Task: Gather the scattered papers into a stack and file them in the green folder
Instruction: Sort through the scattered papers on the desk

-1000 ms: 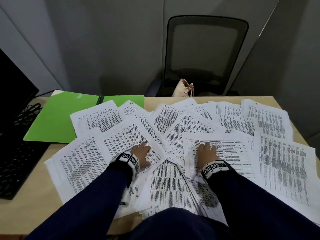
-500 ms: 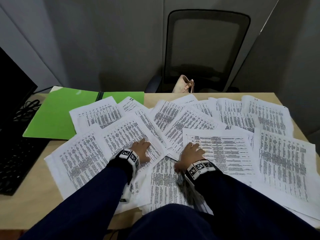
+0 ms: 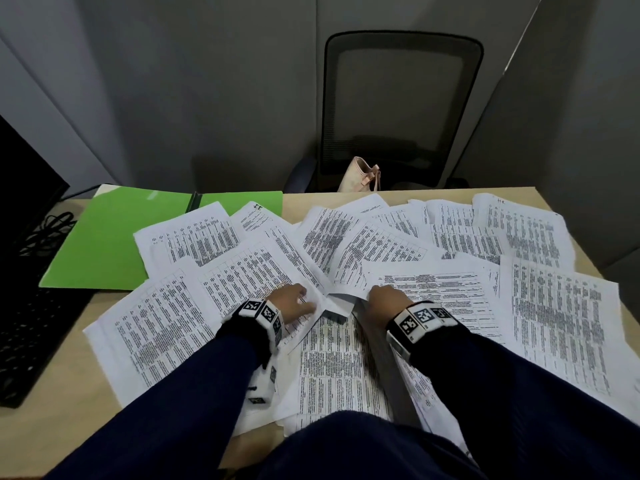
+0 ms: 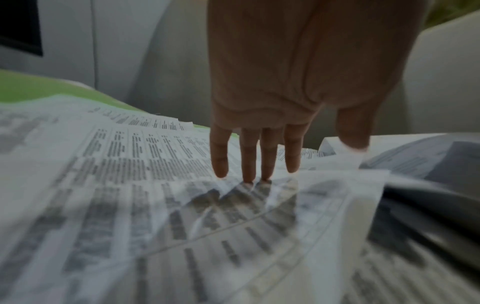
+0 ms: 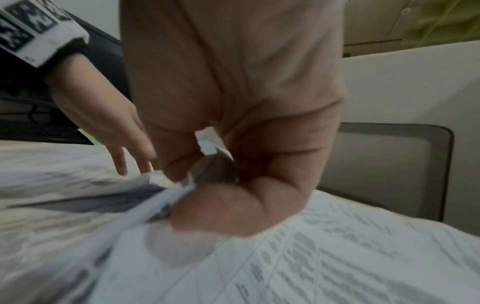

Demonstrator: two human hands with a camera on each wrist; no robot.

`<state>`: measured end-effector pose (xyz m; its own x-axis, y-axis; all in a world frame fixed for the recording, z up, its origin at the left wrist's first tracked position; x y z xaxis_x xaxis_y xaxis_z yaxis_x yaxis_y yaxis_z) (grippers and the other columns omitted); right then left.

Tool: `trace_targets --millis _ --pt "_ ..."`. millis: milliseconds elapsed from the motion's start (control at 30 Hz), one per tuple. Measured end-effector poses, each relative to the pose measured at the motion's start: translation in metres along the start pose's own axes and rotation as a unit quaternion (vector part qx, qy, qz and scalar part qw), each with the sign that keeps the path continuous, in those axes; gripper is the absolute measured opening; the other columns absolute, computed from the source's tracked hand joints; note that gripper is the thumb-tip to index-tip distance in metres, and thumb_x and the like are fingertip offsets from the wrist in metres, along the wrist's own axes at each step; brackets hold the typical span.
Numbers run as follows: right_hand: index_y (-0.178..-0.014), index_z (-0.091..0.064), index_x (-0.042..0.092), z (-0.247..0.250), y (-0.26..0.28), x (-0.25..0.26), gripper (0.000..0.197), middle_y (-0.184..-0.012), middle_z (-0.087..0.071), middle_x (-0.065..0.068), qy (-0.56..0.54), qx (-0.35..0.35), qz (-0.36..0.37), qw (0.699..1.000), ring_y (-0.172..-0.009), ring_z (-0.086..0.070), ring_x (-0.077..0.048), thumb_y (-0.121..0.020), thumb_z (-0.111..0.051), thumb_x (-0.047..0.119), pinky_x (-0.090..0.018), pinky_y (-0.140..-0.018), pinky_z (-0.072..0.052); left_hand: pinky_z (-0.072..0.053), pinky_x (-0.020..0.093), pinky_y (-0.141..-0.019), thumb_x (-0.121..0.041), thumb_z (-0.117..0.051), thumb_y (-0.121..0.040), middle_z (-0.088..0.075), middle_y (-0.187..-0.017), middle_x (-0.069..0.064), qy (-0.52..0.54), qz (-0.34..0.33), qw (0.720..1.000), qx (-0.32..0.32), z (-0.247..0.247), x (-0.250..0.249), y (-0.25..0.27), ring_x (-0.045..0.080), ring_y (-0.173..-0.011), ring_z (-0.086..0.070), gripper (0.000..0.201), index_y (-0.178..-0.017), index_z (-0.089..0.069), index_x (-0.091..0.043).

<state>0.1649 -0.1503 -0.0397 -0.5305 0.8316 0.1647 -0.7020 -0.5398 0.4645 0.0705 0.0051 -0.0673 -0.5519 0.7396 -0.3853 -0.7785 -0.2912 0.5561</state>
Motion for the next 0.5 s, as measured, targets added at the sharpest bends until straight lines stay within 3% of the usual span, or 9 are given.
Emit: trace_targets --millis 100,167,200,267,300,367,433,500 --pt "-0.113 -0.056 0.001 0.015 0.009 0.005 0.043 -0.115 -0.063 -0.018 -0.001 -0.003 0.02 1.0 -0.106 -0.061 -0.033 -0.093 -0.044 0.037 -0.033 -0.078 -0.046 -0.033 0.039 -0.111 -0.052 -0.022 -0.1 -0.047 -0.144 0.014 0.155 0.011 0.988 -0.005 0.007 -0.014 0.004 0.028 -0.129 -0.047 0.061 -0.139 -0.043 -0.01" --pt "-0.12 -0.048 0.0 0.018 0.015 0.008 0.042 -0.123 -0.058 -0.02 0.003 0.013 0.039 0.999 -0.113 -0.057 -0.034 -0.093 -0.047 0.032 -0.034 -0.082 -0.045 -0.031 0.044 -0.112 -0.057 -0.016 -0.098 -0.05 -0.139 0.018 0.311 0.04 0.95 0.01 0.005 -0.018 0.005 0.032 -0.127 -0.048 0.07 -0.137 -0.045 -0.007" --pt "-0.121 -0.045 0.0 0.02 0.019 0.009 0.039 -0.123 -0.057 -0.021 0.01 0.017 0.048 0.999 -0.112 -0.058 -0.034 -0.092 -0.048 0.026 -0.033 -0.079 -0.045 -0.037 0.043 -0.106 -0.06 -0.015 -0.097 -0.054 -0.132 0.019 0.373 0.052 0.926 0.014 0.004 -0.021 0.004 0.032 -0.12 -0.053 0.074 -0.134 -0.048 -0.005" --pt "-0.119 -0.043 0.0 0.022 0.023 0.013 0.036 -0.12 -0.057 -0.021 0.02 0.018 0.065 0.998 -0.108 -0.059 -0.035 -0.092 -0.048 0.022 -0.032 -0.072 -0.041 -0.049 0.029 -0.073 -0.068 -0.02 -0.092 -0.064 -0.101 0.014 0.465 0.07 0.883 0.012 0.011 -0.025 0.003 0.023 -0.08 -0.062 0.076 -0.114 -0.058 -0.005" --pt "-0.118 -0.043 0.0 0.022 0.025 0.015 0.034 -0.118 -0.058 -0.021 0.026 0.014 0.074 0.997 -0.107 -0.059 -0.035 -0.092 -0.047 0.022 -0.033 -0.071 -0.04 -0.045 0.023 -0.059 -0.072 -0.026 -0.088 -0.064 -0.086 0.01 0.502 0.085 0.86 0.007 0.016 -0.027 0.001 0.019 -0.063 -0.058 0.073 -0.1 -0.06 -0.008" --pt "-0.116 -0.043 0.001 0.017 0.029 0.022 0.031 -0.114 -0.058 -0.021 0.045 0.013 0.094 0.994 -0.103 -0.059 -0.035 -0.093 -0.047 0.021 -0.034 -0.069 -0.039 -0.041 0.025 -0.059 -0.077 -0.039 -0.08 -0.064 -0.075 0.007 0.56 0.104 0.822 -0.006 0.025 -0.028 -0.006 0.02 -0.061 -0.056 0.07 -0.089 -0.061 -0.012" --pt "-0.116 -0.041 0.002 0.009 0.032 0.03 0.031 -0.109 -0.059 -0.02 0.067 0.018 0.114 0.991 -0.1 -0.059 -0.035 -0.092 -0.05 0.019 -0.034 -0.066 -0.038 -0.047 0.031 -0.069 -0.068 -0.056 -0.078 -0.069 -0.086 0.009 0.527 0.095 0.845 -0.011 0.035 -0.031 -0.011 0.023 -0.075 -0.062 0.065 -0.101 -0.063 -0.008" --pt "-0.118 -0.04 0.001 0.002 0.032 0.037 0.033 -0.102 -0.058 -0.019 0.076 0.025 0.127 0.989 -0.094 -0.059 -0.034 -0.091 -0.052 0.016 -0.034 -0.064 -0.038 -0.05 0.034 -0.082 -0.04 -0.071 -0.08 -0.067 -0.104 0.01 0.383 0.08 0.919 -0.039 0.047 -0.03 -0.016 0.024 -0.092 -0.063 0.052 -0.112 -0.061 0.0"
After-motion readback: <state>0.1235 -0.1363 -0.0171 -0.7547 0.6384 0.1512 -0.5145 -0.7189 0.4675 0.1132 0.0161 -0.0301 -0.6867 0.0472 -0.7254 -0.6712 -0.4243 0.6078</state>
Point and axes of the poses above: each hand's wrist, its own y-axis away from the middle knuckle, its own z-axis out of the back of the hand, x = y × z, the point moved 10 cm from there along -y, towards the middle knuckle
